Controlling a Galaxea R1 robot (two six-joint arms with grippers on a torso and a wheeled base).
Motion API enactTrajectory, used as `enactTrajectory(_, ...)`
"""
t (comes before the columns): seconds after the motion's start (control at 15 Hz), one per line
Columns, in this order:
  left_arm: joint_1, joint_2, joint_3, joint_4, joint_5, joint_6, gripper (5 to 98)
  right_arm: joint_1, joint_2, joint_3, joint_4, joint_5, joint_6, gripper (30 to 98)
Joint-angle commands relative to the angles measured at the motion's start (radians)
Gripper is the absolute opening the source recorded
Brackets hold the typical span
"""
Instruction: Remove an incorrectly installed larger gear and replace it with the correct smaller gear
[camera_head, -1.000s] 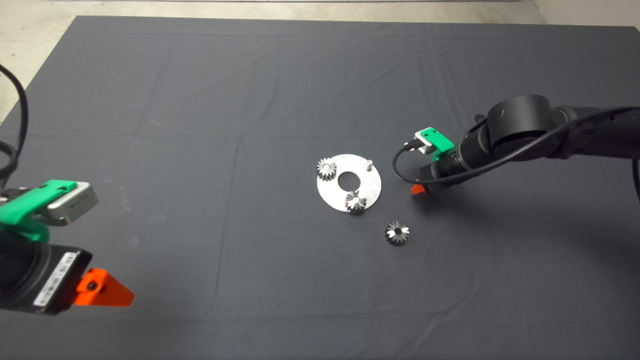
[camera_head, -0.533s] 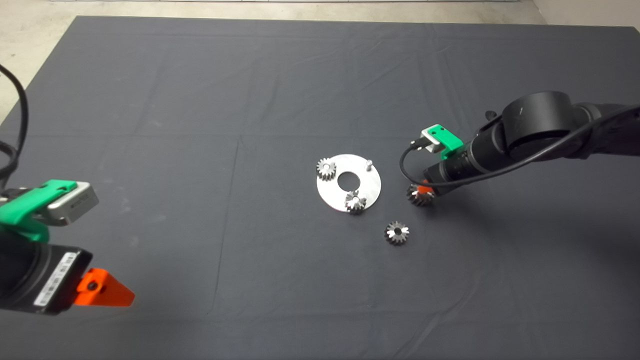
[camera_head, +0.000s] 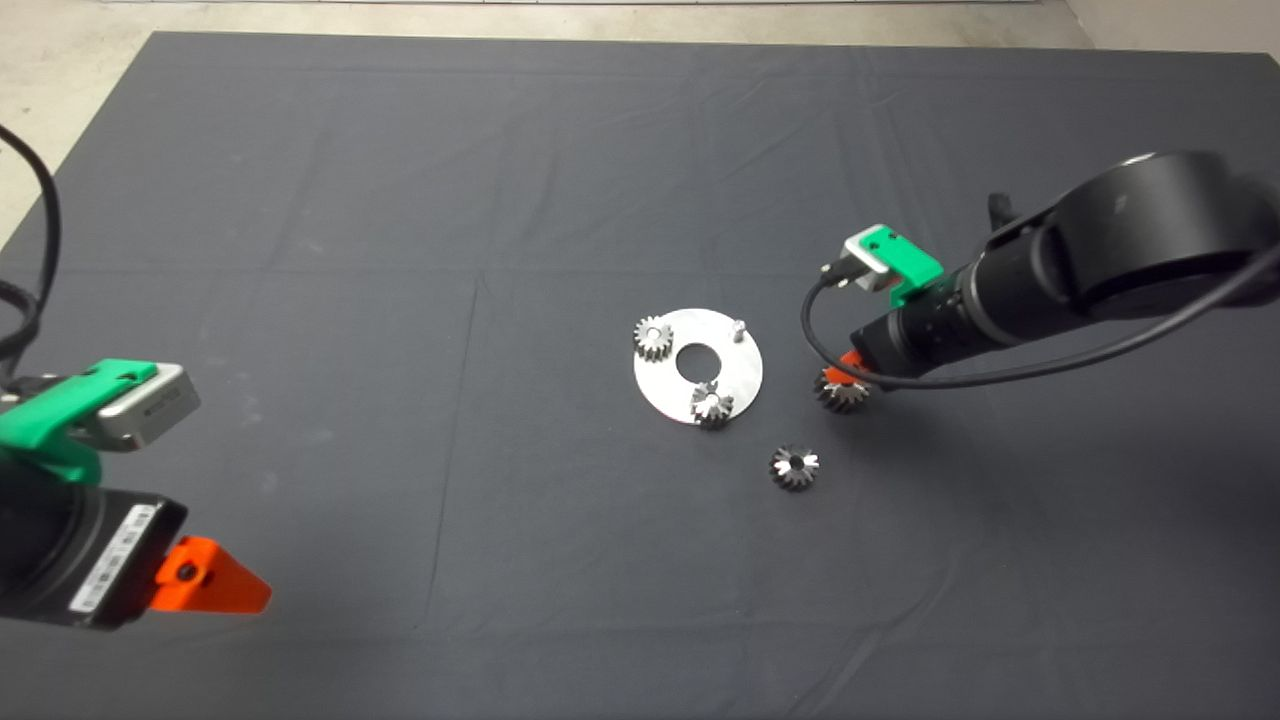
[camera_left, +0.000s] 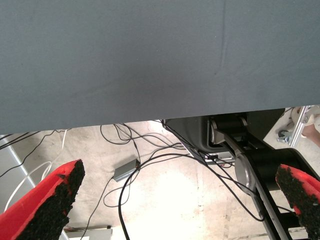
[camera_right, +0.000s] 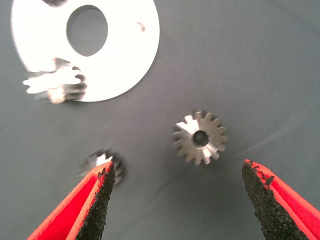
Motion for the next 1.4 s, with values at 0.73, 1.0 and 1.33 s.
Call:
enactTrajectory(0.73,-0.013,0.004,0.012,-0.017,0.029,0.02,98.2,-0.09,-0.006,0.142,-0.073,0.167,-0.169,78.0)
enactTrajectory(1.0,-0.013,-0.001,0.013,-0.017,0.023,0.022,98.2,-0.198,0.0,0.15,-0.273,0.184,-0.24,78.0)
enactTrajectory(1.33,-0.013,0.002,0.012,-0.017,0.023,0.02,98.2,-0.217,-0.012,0.15,-0.38,0.182,-0.254,78.0)
